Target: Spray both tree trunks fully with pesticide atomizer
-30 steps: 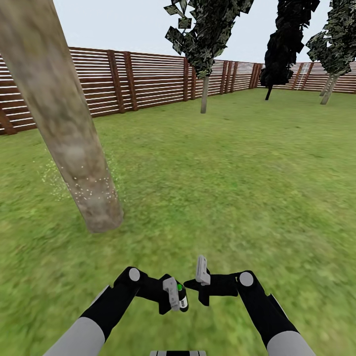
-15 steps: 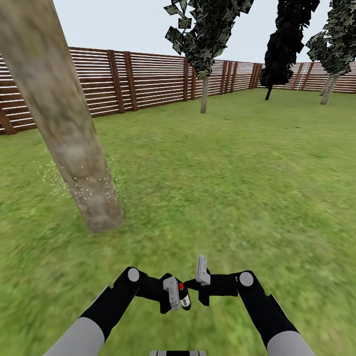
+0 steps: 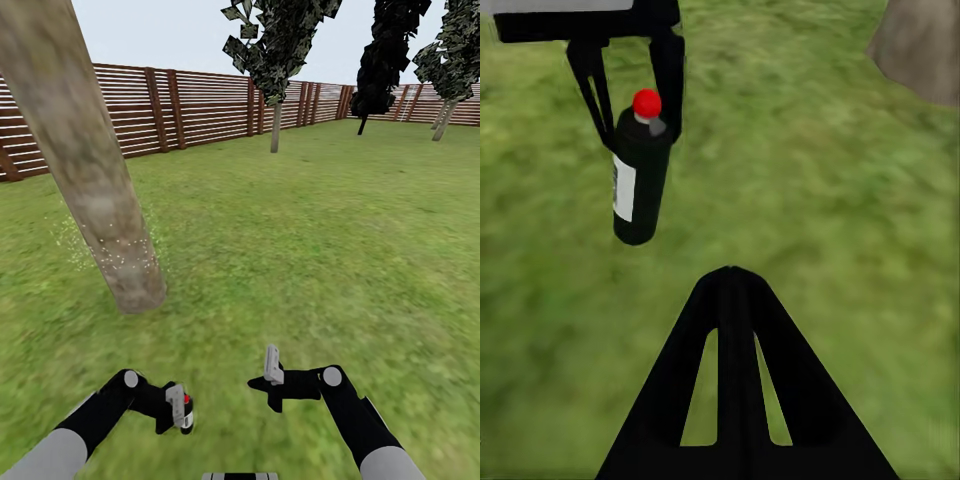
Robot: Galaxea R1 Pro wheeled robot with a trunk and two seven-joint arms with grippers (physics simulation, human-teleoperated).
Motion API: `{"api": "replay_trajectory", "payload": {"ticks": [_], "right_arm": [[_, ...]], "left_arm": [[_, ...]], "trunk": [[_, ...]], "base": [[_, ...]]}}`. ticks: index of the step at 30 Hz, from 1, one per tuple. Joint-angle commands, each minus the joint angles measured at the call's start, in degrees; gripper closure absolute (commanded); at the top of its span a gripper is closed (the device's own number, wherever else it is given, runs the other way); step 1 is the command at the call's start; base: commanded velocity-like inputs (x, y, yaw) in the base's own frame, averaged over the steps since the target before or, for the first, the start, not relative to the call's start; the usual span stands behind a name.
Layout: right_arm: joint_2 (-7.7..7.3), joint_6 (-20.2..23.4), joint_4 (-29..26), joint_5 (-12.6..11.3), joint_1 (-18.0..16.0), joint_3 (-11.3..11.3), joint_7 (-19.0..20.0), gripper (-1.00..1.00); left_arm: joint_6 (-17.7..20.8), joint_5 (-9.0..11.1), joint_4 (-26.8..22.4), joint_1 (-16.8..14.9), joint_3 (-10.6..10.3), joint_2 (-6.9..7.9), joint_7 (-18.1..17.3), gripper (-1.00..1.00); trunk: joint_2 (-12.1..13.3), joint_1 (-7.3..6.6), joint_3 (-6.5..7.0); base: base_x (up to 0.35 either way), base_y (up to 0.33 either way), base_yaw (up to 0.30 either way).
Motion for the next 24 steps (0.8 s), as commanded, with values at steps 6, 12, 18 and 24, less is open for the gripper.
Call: {"api": "replay_trajectory", "payload": {"ticks": [6,12,18,24], "right_arm": [[-0.03,0.00,0.16,0.05,0.00,0.00,0.01,-1.00],[-0.06,-0.09,0.42,0.21,0.00,-0.32,-0.48,-1.00],[-0.10,-0.30,12.34,-0.14,0.15,-0.53,-30.68,-1.00],[0.35,-19.27,43.60,-5.57,0.43,-0.61,-85.03,-1.00]], "left_arm": [[-0.05,0.26,-0.03,0.46,1.46,5.81,0.08,1.00],[0.21,0.26,0.02,0.69,4.06,8.06,1.22,1.00],[0.12,2.27,2.94,0.81,18.42,7.18,12.98,1.00],[-9.20,17.73,14.56,1.06,29.44,6.19,35.27,1.00]], "trunk": [[0.00,0.00,0.00],[0.00,0.00,0.00],[0.00,0.00,0.00],[0.00,0.00,0.00]], "base": [[0.000,0.000,0.000],[0.000,0.000,0.000],[0.000,0.000,0.000],[0.000,0.000,0.000]]}}
